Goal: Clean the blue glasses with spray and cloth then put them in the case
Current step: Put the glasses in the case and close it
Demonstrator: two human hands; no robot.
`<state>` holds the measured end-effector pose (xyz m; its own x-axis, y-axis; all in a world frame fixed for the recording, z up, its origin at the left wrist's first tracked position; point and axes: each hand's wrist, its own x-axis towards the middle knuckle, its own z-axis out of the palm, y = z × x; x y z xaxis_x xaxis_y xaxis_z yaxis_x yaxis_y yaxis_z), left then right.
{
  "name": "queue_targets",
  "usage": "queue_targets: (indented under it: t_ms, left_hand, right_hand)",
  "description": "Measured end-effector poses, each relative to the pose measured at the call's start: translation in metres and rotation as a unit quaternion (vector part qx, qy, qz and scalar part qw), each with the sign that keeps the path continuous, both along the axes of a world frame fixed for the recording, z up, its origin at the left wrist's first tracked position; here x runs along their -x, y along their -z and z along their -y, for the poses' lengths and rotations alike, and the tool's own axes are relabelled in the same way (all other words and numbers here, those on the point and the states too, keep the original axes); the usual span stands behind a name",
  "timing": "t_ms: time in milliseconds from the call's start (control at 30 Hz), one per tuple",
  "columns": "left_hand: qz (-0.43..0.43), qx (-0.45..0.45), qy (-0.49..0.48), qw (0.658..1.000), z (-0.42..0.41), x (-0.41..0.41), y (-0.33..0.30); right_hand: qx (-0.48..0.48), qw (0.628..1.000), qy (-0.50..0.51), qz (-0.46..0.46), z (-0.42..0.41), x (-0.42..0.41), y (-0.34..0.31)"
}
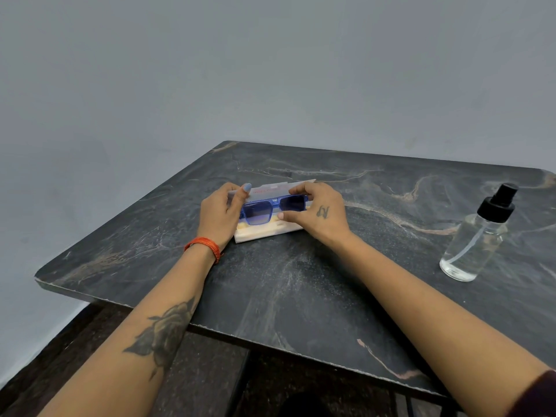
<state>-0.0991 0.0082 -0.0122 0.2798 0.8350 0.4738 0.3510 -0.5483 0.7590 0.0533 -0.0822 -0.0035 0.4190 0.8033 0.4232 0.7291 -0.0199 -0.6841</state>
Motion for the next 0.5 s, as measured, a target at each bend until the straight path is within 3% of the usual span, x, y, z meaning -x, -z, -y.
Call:
queue_targets:
  t_ms: [500]
  left_hand:
    - [-0.010,-0.017,0.007,1.000,0.000,0.000,0.000]
  right_hand:
    - [-0.053,0.995,0.028,0.075,-0.001,0.014,0.009]
